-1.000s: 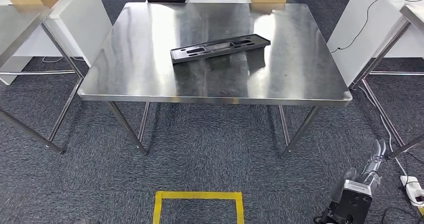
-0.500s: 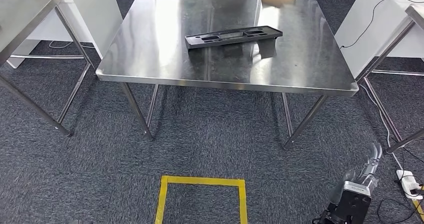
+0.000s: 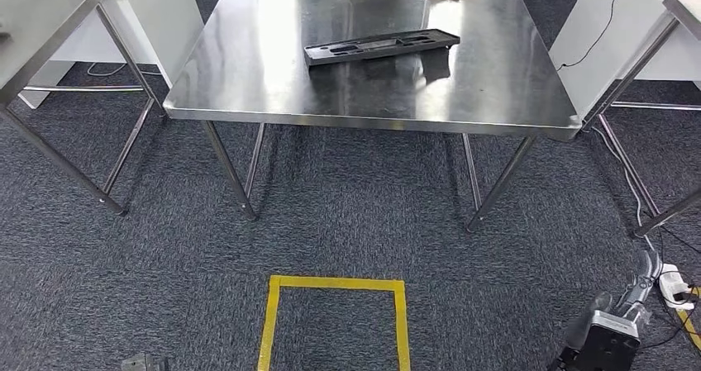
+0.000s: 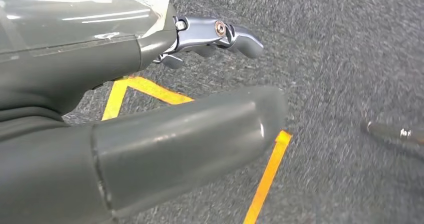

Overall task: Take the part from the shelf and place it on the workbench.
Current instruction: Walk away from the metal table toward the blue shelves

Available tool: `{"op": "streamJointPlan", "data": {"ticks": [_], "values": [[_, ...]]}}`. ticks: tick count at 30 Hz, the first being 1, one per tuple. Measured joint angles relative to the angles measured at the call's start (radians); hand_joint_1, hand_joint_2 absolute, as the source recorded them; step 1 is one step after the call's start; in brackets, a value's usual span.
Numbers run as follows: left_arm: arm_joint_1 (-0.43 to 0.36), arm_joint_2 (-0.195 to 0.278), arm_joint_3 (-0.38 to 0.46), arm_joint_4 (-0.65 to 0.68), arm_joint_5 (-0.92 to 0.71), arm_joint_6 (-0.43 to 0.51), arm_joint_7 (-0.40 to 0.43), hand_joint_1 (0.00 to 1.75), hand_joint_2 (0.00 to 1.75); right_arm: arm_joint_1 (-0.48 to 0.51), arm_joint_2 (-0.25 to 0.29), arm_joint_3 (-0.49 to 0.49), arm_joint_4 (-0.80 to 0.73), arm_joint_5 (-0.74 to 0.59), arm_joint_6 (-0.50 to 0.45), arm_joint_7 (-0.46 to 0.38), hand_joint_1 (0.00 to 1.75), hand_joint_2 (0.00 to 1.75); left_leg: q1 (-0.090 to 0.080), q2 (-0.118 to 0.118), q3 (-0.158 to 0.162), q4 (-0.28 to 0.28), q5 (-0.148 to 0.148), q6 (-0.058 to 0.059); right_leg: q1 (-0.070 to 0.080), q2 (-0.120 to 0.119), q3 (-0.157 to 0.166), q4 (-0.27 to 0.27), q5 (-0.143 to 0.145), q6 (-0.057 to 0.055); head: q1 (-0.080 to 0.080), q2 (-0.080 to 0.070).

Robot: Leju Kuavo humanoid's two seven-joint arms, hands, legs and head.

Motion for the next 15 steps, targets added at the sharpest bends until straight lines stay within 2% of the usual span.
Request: {"op": "streamJointPlan", "data": {"ticks": [1,2,4,5,6,7,8,9,11,12,13,15], "values": [[-0.001,-0.002,-0.002,-0.001,-0.003,0.007,0.002,0.00,0.00,0.009,0.002,-0.007,-0.007,-0.002,0.003,0.000,0.00,0.00,0.001,-0.001,-0.011,0.017,-0.020,-0.012,0.000,-0.002,0.002,-0.027,0.007,-0.015,-0.002,0.000],[-0.002,-0.004,-0.004,-0.002,-0.005,0.014,0.004,0.00,0.00,0.020,0.004,-0.015,-0.014,-0.004,0.006,0.001,0.00,0.00,0.006,-0.003,-0.025,0.053,-0.059,-0.024,-0.002,-0.004,-0.007,-0.038,0.021,-0.027,-0.005,0.000],[-0.002,-0.007,-0.007,-0.006,-0.011,0.026,0.007,0.00,0.00,0.041,0.010,-0.033,-0.026,-0.005,0.012,0.002,0.00,0.00,0.015,-0.006,-0.059,0.180,-0.169,-0.047,-0.006,-0.009,-0.042,-0.042,0.059,-0.047,-0.010,0.000],[-0.002,-0.008,-0.008,-0.008,-0.013,0.028,0.008,0.00,0.00,0.047,0.012,-0.041,-0.030,-0.004,0.015,0.002,0.00,0.00,0.018,-0.006,-0.067,0.240,-0.195,-0.052,-0.006,-0.009,-0.057,-0.039,0.070,-0.045,-0.011,0.000],[-0.002,-0.009,-0.009,-0.010,-0.014,0.028,0.008,0.00,0.00,0.053,0.013,-0.048,-0.033,-0.004,0.018,0.002,0.00,0.00,0.022,-0.006,-0.063,0.276,-0.193,-0.056,-0.007,-0.010,-0.073,-0.033,0.079,-0.042,-0.011,0.000],[-0.002,-0.010,-0.010,-0.012,-0.015,0.028,0.008,0.00,0.00,0.058,0.013,-0.055,-0.037,-0.003,0.021,0.002,0.00,0.00,0.025,-0.006,-0.045,0.281,-0.172,-0.059,-0.008,-0.010,-0.091,-0.026,0.087,-0.039,-0.012,0.000],[-0.002,-0.011,-0.012,-0.014,-0.016,0.028,0.008,0.00,0.00,0.063,0.014,-0.062,-0.042,-0.002,0.023,0.002,0.00,0.00,0.029,-0.006,-0.010,0.252,-0.143,-0.061,-0.010,-0.010,-0.110,-0.016,0.093,-0.034,-0.013,0.000],[-0.003,-0.012,-0.013,-0.017,-0.016,0.029,0.008,0.00,0.00,0.066,0.015,-0.068,-0.047,0.000,0.024,0.002,0.00,0.00,0.032,-0.006,0.038,0.194,-0.125,-0.061,-0.011,-0.010,-0.125,-0.005,0.098,-0.030,-0.013,0.000],[-0.007,-0.013,-0.016,-0.024,-0.016,0.029,0.008,0.00,0.00,0.071,0.016,-0.079,-0.058,0.003,0.025,0.002,0.00,0.00,0.031,-0.007,0.130,0.065,-0.135,-0.057,-0.010,-0.010,-0.148,0.014,0.107,-0.017,-0.014,0.000],[-0.009,-0.014,-0.017,-0.026,-0.017,0.029,0.008,0.00,0.00,0.073,0.017,-0.084,-0.065,0.004,0.026,0.001,0.00,0.00,0.028,-0.009,0.155,0.023,-0.150,-0.053,-0.009,-0.010,-0.155,0.019,0.113,-0.010,-0.014,0.000],[-0.009,-0.015,-0.019,-0.029,-0.017,0.030,0.009,0.00,0.00,0.074,0.019,-0.088,-0.070,0.005,0.029,0.001,0.00,0.00,0.024,-0.009,0.162,0.005,-0.157,-0.048,-0.009,-0.011,-0.160,0.020,0.121,-0.002,-0.014,0.000],[-0.010,-0.018,-0.021,-0.032,-0.017,0.031,0.011,0.00,0.00,0.078,0.023,-0.098,-0.078,0.007,0.037,0.000,0.00,0.00,0.022,-0.007,0.143,-0.003,-0.145,-0.029,-0.012,-0.010,-0.171,0.023,0.130,0.010,-0.013,0.000]]}}
